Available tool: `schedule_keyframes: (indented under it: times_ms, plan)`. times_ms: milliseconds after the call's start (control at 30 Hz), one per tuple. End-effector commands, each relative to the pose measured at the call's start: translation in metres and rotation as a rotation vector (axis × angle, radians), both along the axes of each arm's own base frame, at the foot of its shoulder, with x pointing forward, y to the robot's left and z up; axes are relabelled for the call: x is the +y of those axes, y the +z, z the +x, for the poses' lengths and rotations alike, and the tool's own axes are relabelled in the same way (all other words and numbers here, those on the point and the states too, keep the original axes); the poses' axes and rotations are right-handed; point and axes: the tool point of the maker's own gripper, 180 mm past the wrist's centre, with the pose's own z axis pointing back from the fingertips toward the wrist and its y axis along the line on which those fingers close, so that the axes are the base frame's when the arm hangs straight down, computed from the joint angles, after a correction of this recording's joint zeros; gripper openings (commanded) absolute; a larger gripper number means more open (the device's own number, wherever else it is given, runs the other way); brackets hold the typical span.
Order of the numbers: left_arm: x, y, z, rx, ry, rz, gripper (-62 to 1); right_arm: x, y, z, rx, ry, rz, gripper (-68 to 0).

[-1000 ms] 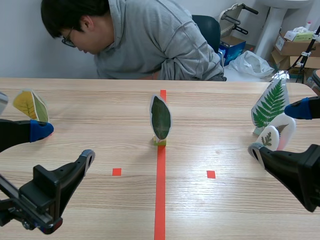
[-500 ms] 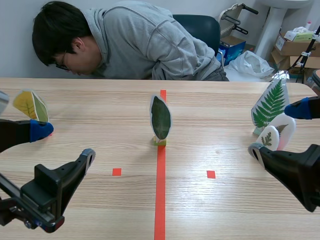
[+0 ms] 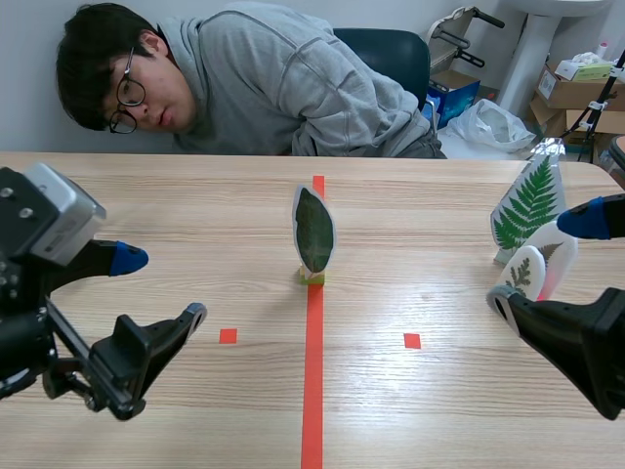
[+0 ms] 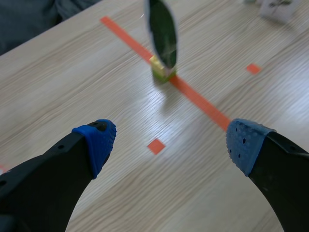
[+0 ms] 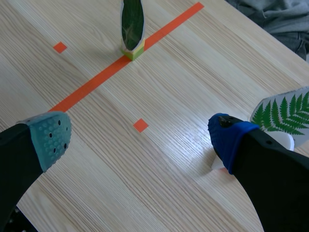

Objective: Do the leaf sorting experiment

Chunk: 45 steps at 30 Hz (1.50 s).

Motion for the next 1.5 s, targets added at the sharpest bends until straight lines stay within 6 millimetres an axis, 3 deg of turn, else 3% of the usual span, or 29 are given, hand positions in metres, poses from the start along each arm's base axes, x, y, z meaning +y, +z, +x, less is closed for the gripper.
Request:
schedule_keyframes:
  times_ms: [0,200,600,833,1067,1333,1467]
  plan:
    - [0.001,0.000,0.015,-0.022,-0.008,-0.011,-11.4,0.001,0.005,0.002,-0.018,0.006,0.020,-9.7]
    - [0.001,-0.028,0.058,0.007,-0.072,-0.001,-11.4,0.001,0.005,0.002,-0.018,0.006,0.020,-9.7]
    - [-0.047,-0.063,0.114,0.060,-0.177,0.016,-11.4,0.001,0.004,0.002,-0.018,0.006,0.013,-9.7]
    - [-0.090,-0.065,0.125,0.082,-0.211,-0.033,-11.4,0.001,0.004,0.002,-0.017,0.005,0.013,-9.7]
    - [-0.119,-0.059,0.130,0.078,-0.205,-0.091,-11.4,0.000,0.003,0.002,-0.015,0.005,0.011,-9.7]
    - [-0.127,-0.057,0.131,0.060,-0.201,-0.091,-12.0,0.000,0.003,0.002,-0.014,0.004,0.011,-9.7]
    - [-0.127,-0.057,0.131,0.061,-0.201,-0.092,-21.0,0.000,0.003,0.002,-0.014,0.004,0.011,-9.7]
